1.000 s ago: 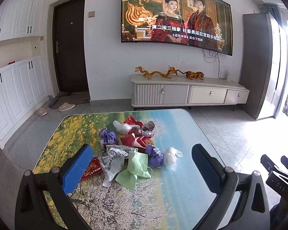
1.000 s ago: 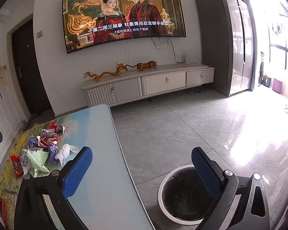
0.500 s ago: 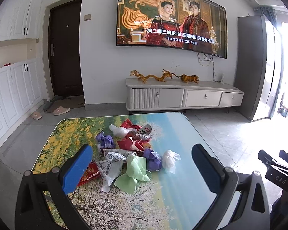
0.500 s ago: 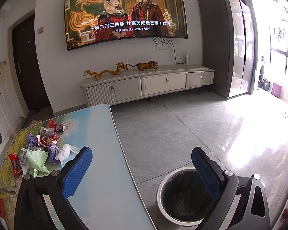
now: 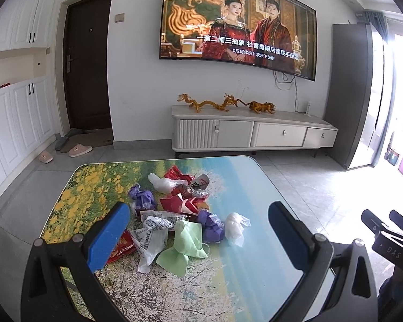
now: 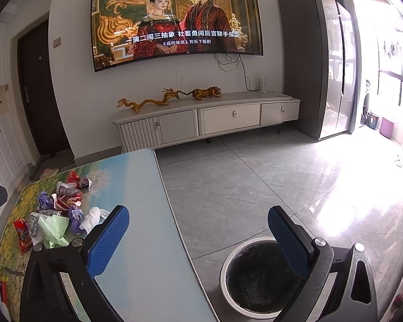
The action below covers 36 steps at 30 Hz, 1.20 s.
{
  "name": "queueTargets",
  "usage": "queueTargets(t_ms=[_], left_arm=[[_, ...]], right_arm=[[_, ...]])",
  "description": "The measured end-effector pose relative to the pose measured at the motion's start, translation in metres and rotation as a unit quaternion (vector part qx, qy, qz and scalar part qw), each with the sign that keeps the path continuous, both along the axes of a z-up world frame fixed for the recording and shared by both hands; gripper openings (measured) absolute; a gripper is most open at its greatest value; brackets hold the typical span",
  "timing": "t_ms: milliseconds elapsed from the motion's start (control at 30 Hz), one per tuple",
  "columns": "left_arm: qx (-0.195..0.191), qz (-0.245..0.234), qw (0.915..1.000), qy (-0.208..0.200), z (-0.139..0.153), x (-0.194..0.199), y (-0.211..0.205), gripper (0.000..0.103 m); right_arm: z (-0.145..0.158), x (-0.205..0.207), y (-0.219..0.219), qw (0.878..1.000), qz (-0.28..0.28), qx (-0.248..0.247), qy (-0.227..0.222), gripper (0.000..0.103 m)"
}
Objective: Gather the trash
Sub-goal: 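Move both tools toward the trash pile on the table, then grasp the white tissue with the right tool while the left tool grasps the red snack bag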
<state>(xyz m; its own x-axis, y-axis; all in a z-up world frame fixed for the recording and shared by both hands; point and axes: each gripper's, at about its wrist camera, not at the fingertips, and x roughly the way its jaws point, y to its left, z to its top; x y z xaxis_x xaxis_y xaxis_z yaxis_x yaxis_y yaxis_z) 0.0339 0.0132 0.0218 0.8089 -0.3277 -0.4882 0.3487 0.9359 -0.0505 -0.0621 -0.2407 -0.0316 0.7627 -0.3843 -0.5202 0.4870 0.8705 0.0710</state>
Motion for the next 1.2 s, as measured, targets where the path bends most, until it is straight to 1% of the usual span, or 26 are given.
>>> queueTargets(t_ms=[233,467,567,700,800,867,967,1067,1167,1200], left_arm=[[0.005,-0.003,1.0,0.002,0.003,0.009,0.001,0.103],[0.013,0.017,0.9998,-0.002,0.007,0.024,0.012,0.103],[0.009,0.034,0.9994,-0.004,0.015,0.036,0.026,0.103],[0.006,0.057,0.9982,-0.014,0.036,0.053,0.051,0.103],[-0.002,0.059,0.9982,-0.012,0.049,0.064,0.068,0.103],[-0.002,0.059,0.9982,-0.006,0.053,0.071,0.076,0.103],[0.002,0.063,0.998,0.005,0.05,0.08,0.086,0.103],[0.005,0.065,0.9975,0.026,0.04,0.09,0.095,0.102],[0.014,0.077,0.9956,0.052,0.024,0.101,0.101,0.096],[0.019,0.083,0.9945,0.062,0.017,0.106,0.104,0.094]], right_arm=[[0.005,0.007,0.005,1.0,0.015,0.002,-0.011,0.103],[0.011,0.026,0.013,0.998,0.053,0.008,-0.014,0.103],[0.014,0.037,0.018,0.997,0.079,0.015,-0.012,0.099],[0.017,0.055,0.026,0.991,0.126,0.036,-0.004,0.093],[0.016,0.07,0.035,0.986,0.158,0.045,-0.001,0.089],[0.011,0.08,0.041,0.982,0.182,0.055,0.007,0.088],[0.0,0.099,0.052,0.975,0.213,0.063,0.026,0.084],[-0.014,0.114,0.055,0.967,0.235,0.089,0.043,0.077],[-0.028,0.128,0.056,0.961,0.245,0.111,0.06,0.067],[-0.032,0.132,0.055,0.959,0.248,0.119,0.066,0.062]])
